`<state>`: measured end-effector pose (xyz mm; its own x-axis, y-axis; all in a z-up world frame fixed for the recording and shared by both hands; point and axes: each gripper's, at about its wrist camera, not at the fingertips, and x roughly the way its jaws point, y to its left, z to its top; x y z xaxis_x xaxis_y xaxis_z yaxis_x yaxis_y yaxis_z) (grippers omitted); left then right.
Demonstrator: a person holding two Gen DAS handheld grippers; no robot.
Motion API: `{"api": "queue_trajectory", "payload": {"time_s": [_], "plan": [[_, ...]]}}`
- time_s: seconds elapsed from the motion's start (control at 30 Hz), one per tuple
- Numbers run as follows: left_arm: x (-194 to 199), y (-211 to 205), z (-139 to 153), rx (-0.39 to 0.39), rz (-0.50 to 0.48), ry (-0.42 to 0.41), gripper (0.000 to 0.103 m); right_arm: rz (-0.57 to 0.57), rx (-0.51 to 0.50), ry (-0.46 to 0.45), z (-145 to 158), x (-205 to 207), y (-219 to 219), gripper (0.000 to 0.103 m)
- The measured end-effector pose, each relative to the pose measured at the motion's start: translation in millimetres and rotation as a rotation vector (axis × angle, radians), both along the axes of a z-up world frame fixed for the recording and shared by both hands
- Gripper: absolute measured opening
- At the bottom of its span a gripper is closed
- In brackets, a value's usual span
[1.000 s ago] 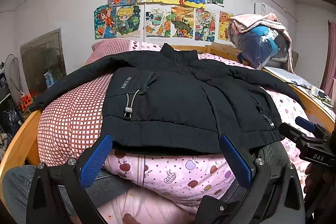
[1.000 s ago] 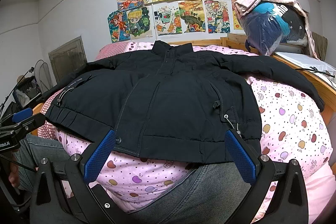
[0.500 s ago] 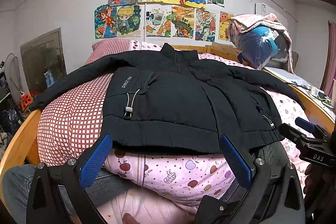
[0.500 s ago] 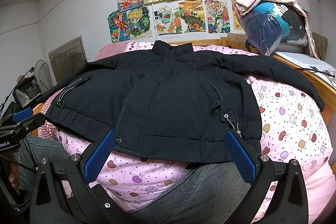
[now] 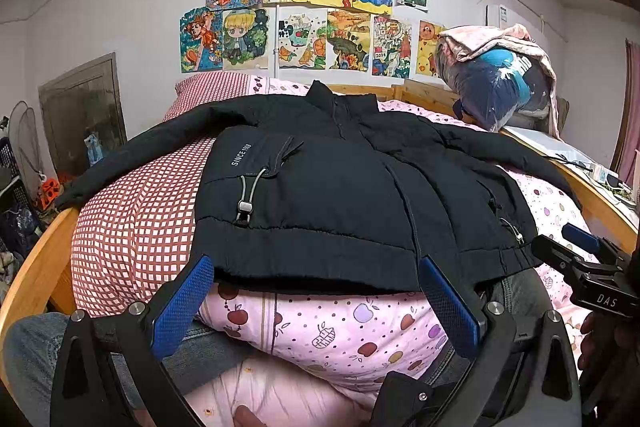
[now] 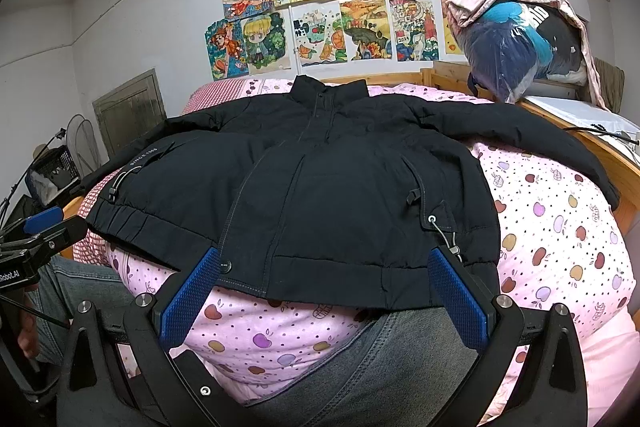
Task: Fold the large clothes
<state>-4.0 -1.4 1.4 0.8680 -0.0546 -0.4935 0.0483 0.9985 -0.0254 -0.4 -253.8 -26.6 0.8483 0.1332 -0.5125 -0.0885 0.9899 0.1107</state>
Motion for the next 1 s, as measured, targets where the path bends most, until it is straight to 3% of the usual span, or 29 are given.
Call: {"api": "queue_trajectory", "payload": {"time_s": [0.23,0.47,0.6,0.83,1.0], "plan": [[11,-3,-5,0.014,0.012,0.035,0.103,-0.003,0.006,0.006,-4,0,-2,0.102],[57,-1,2,0.018,0.003,0.104,0.103,-0.012,0.007,0.024,-9,19,-12,0.102],[89,-7,13,0.049,-0.027,0.139,0.103,-0.055,-0.001,-0.012,-5,25,-34,0.102],[167,-43,36,0.067,-0.086,0.169,0.103,-0.244,0.09,0.017,-11,57,-112,0.102],[235,-77,43,0.004,-0.078,0.163,0.103,-0.397,0.208,0.099,-17,98,-182,0.102]]}}
